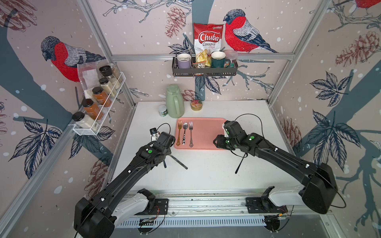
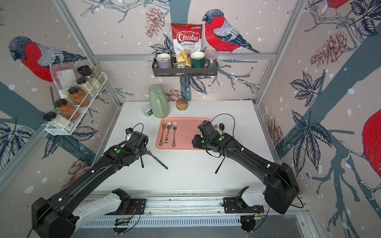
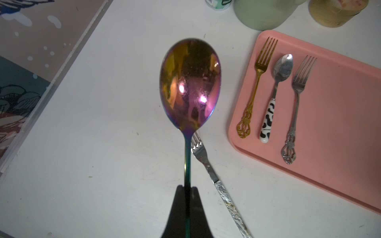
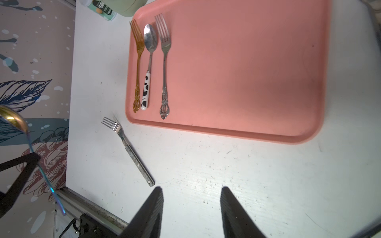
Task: Set the spoon and fork side by side
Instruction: Pick up the spoon from the center of the board, then place the spoon on the tray.
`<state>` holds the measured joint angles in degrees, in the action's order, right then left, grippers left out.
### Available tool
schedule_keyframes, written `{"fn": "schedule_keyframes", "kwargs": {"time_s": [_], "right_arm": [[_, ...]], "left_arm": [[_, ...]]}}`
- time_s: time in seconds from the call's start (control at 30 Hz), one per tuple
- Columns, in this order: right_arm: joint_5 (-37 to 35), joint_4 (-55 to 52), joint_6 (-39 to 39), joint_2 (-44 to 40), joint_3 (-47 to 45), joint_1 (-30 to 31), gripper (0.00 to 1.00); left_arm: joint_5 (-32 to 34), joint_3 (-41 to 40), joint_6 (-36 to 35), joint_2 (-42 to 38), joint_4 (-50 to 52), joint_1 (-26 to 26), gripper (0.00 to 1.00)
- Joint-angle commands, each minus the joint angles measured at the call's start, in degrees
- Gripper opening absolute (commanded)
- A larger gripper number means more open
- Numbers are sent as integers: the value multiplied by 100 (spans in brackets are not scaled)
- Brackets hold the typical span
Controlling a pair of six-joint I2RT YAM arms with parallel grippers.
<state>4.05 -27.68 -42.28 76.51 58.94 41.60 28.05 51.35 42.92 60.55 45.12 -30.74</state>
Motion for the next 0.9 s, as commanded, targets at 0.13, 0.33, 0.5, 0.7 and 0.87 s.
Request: {"fn": "schedule_keyframes", "kwargs": {"time_s": [0.13,0.33,0.5,0.7,0.87], "right_arm": [[428,492,-227,-625,-660,-526,47],[616,381,-156,-1120,-1064,-1042,46],[868,247,-54,-1420,-1279,-1352,48],[991,189,21,-1528,-1319,-1443,48],[1010,98,133,-1572,-1314,-1586,48]], "left_arm": [[-46,1040,-565,881,46,-312,0],[-312,2230,-1012,2178,-75,-590,0],[-488,3335,-1304,3439,-68,-823,0],[-731,4592,-1358,4902,194,-925,0],[-827,5327,-1270,5852,301,-925,0]]}}
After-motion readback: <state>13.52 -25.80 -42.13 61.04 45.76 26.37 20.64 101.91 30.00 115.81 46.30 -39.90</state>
